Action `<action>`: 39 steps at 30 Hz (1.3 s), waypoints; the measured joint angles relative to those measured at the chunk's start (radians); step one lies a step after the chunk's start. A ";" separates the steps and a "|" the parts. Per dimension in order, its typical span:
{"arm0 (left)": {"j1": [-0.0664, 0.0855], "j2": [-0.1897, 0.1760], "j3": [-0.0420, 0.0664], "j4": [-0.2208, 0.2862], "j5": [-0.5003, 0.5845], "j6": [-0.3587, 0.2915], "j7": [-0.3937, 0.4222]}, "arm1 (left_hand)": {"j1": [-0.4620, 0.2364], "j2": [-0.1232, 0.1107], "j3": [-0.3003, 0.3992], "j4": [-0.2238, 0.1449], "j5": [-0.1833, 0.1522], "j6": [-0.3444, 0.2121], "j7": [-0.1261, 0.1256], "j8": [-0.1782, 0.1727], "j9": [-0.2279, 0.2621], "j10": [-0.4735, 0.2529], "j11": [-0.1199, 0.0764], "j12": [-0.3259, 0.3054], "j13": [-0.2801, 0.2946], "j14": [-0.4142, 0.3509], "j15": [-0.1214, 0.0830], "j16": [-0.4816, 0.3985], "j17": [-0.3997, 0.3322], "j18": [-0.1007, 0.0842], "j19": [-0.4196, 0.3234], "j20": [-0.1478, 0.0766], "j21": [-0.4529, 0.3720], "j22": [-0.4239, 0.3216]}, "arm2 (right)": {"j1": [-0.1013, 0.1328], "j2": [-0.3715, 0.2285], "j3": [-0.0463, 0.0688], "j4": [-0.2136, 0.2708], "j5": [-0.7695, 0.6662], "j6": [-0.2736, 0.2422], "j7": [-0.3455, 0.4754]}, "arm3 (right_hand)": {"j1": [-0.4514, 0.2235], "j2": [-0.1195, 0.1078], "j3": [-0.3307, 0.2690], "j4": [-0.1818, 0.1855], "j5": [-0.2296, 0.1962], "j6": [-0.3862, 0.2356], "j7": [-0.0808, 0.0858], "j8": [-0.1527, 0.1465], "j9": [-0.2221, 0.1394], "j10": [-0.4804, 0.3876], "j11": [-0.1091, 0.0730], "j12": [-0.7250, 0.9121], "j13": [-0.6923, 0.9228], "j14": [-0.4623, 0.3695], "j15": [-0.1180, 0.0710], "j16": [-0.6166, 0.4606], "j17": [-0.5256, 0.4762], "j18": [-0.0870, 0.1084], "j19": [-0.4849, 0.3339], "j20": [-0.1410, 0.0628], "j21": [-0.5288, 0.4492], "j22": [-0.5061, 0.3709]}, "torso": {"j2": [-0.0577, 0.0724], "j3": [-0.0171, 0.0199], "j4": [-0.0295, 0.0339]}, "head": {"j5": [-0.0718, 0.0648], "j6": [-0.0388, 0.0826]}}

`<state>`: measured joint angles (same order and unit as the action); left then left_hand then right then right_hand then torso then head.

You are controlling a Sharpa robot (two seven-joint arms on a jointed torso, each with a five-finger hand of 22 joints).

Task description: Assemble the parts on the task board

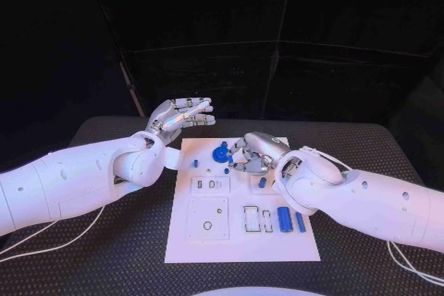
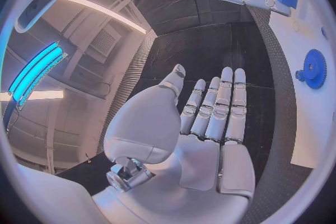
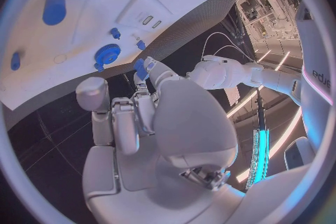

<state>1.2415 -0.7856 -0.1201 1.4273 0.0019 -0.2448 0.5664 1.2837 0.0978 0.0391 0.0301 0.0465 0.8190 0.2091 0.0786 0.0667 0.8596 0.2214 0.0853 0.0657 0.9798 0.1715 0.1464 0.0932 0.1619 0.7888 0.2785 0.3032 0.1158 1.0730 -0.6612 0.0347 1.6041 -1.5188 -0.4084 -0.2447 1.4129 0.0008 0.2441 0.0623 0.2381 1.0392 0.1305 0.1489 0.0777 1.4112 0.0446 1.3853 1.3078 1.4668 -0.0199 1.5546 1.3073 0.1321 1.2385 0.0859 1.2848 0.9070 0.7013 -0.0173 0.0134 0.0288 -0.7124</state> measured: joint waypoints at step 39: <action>0.000 0.010 0.000 -0.009 0.000 0.006 -0.006 | 0.000 0.000 0.000 0.000 0.000 0.009 0.002 0.000 0.001 0.000 0.000 0.000 0.000 0.000 0.000 0.000 0.000 0.000 0.000 0.000 0.004 -0.001 | -0.071 0.159 -0.032 -0.114 -0.150 0.081 -0.084 | -0.017 -0.008 0.005 0.006 -0.012 0.001 0.001 0.000 0.000 0.000 0.000 0.000 0.000 0.000 0.000 0.000 0.000 0.000 0.000 0.000 0.000 0.001 | 0.002 0.0020 -0.0004 | 0.022 -0.016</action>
<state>1.2414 -0.7757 -0.1204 1.4185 0.0017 -0.2388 0.5609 1.2838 0.0977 0.0392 0.0302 0.0465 0.8277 0.2107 0.0785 0.0673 0.8595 0.2215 0.0853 0.0655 0.9797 0.1716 0.1464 0.0930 0.1619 0.7888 0.2786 0.3071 0.1152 1.0024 -0.5026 0.0032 1.4903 -1.6688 -0.3275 -0.3284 1.3963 -0.0074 0.2487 0.0680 0.2264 1.0405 0.1311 0.1492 0.0778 1.4112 0.0447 1.3853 1.3077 1.4668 -0.0199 1.5545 1.3077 0.1322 1.2385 0.0859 1.2848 0.9076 0.7031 -0.0152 0.0130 0.0512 -0.7284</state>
